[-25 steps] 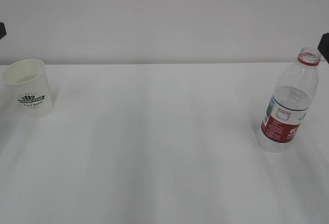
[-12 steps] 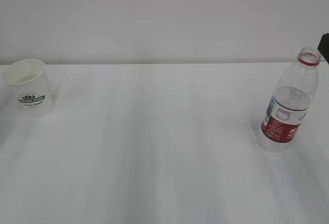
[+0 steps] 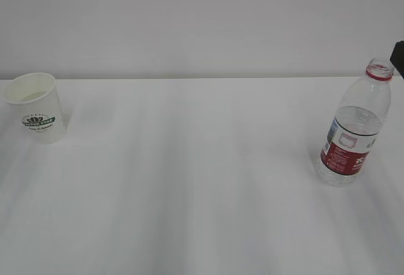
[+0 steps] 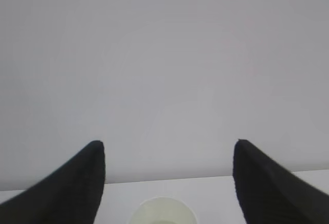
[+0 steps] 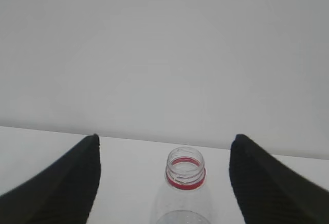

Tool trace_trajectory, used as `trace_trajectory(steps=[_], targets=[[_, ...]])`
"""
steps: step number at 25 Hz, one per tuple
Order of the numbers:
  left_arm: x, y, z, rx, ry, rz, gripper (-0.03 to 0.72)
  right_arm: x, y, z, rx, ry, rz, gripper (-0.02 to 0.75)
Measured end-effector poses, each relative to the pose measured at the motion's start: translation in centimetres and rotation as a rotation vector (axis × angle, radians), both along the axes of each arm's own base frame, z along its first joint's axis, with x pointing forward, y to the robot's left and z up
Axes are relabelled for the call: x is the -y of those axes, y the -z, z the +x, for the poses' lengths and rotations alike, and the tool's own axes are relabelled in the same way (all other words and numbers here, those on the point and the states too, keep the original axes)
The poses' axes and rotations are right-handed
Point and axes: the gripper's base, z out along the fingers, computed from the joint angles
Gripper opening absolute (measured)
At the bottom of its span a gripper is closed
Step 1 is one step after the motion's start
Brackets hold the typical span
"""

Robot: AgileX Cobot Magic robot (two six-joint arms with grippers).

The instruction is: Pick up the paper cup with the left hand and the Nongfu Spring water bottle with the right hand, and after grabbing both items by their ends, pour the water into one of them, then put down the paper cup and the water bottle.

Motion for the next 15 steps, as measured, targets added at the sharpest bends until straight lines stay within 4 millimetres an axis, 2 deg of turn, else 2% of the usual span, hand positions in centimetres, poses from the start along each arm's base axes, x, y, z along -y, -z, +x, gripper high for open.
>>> trace_trajectory(steps=[4, 15], targets=[[0.0, 0.6, -1.7, 0.024, 0.002, -0.001, 0.558, 0.0, 0.0, 0.0, 0.002, -0.001, -0.011, 0.587], [0.0, -1.1, -4.6, 0.085, -0.004, 0.001, 0.549, 0.0, 0.0, 0.0, 0.002, -0.004, -0.024, 0.587]])
